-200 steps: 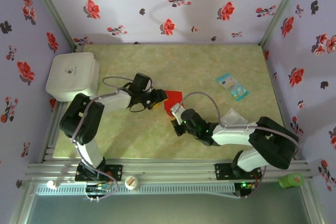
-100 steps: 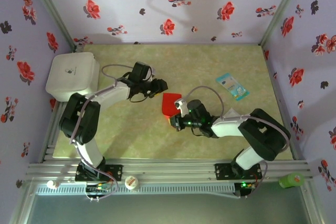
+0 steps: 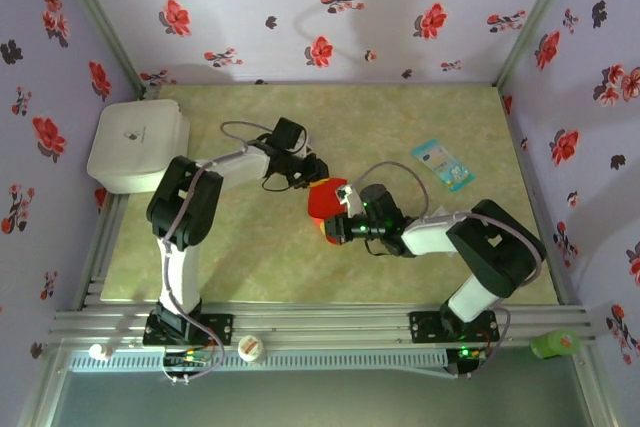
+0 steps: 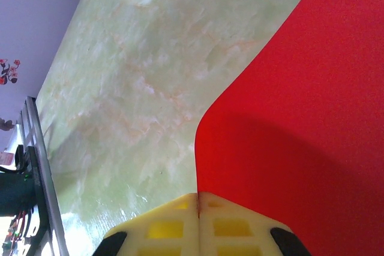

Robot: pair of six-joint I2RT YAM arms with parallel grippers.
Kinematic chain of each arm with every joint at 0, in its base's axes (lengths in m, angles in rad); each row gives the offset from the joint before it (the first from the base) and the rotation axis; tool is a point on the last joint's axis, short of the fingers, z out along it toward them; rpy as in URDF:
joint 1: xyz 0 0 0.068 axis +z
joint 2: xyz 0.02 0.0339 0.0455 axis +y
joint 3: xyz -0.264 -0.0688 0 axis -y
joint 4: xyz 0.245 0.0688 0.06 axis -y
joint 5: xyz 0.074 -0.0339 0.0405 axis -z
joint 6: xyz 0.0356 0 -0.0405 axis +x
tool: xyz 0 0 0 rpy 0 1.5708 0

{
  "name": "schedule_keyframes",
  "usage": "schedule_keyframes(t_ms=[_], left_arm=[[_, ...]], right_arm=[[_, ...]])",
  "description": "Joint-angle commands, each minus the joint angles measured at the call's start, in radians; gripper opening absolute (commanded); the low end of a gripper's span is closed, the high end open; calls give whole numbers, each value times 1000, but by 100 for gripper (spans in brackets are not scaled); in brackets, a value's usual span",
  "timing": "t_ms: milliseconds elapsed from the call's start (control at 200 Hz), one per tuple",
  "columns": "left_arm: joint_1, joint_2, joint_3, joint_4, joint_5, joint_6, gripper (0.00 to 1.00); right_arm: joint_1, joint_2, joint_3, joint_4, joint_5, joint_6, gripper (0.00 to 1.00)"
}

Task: Fold a paper plane with a square sheet of paper (pick it up from the middle)
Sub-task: Third fold the triangle at the center of the table.

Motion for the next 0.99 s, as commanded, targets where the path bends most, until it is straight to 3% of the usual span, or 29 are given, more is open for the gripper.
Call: schedule_keyframes(t_ms=[0, 370, 990], left_arm=[[-11, 44, 40, -42, 26, 32, 24], [-39, 103, 35, -136, -34, 92, 23], [-40, 78, 21, -146, -75, 88, 22]], right_arm=[[-10, 12, 18, 22, -29, 27, 0], [-58, 19, 49, -75, -54, 47, 0], [-84, 18, 154, -369, 74, -52, 0]])
